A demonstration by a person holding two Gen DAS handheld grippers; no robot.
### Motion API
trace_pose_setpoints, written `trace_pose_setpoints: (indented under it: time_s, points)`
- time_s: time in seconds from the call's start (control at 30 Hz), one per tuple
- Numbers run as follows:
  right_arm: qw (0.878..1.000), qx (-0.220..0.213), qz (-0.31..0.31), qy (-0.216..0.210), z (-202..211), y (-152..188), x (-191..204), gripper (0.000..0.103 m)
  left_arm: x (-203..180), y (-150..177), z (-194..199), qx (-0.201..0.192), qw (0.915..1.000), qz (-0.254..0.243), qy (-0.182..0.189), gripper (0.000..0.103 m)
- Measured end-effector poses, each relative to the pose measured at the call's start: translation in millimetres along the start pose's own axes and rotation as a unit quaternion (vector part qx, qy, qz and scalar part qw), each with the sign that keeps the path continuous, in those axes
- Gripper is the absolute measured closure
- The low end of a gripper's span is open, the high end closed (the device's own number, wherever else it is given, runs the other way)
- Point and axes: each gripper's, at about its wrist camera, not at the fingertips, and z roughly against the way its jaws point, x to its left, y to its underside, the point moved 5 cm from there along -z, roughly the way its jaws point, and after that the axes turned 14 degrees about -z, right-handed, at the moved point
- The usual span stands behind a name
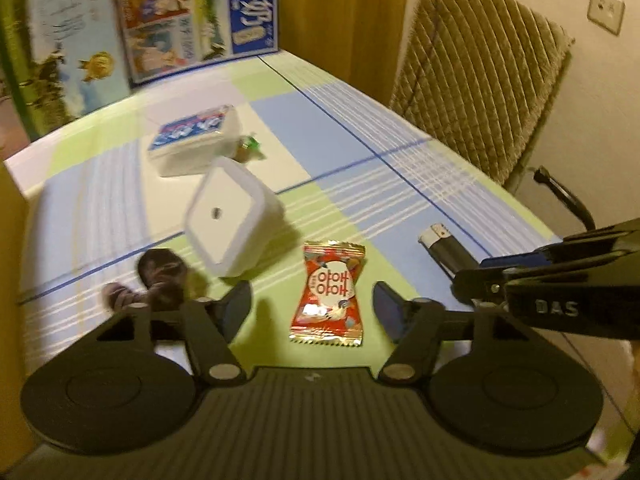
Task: Organize objects
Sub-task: 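Grasp the red candy packet with left tool while right tool holds lighter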
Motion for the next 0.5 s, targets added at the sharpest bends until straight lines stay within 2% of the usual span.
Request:
trace_pose_setpoints:
  time_s: [0.2, 0.37, 0.5]
  points:
    - [1.0, 0.003, 0.007, -0.003, 0, 3, 2, 0.085, -5, 1, -11, 0.011, 0.9996, -0.016, 0.019, 0.074]
    - [0.999, 0.009, 0.048, -0.016, -1, 15, 17, 0.085, -1, 30, 17, 0.032, 0.9994, 0.009, -0.001, 0.074]
    - [0.996, 0.008, 0.084, -0.023, -1, 28, 30, 0.085, 3, 62, 45, 0.033, 0.9983, 0.039, -0.027, 0.074]
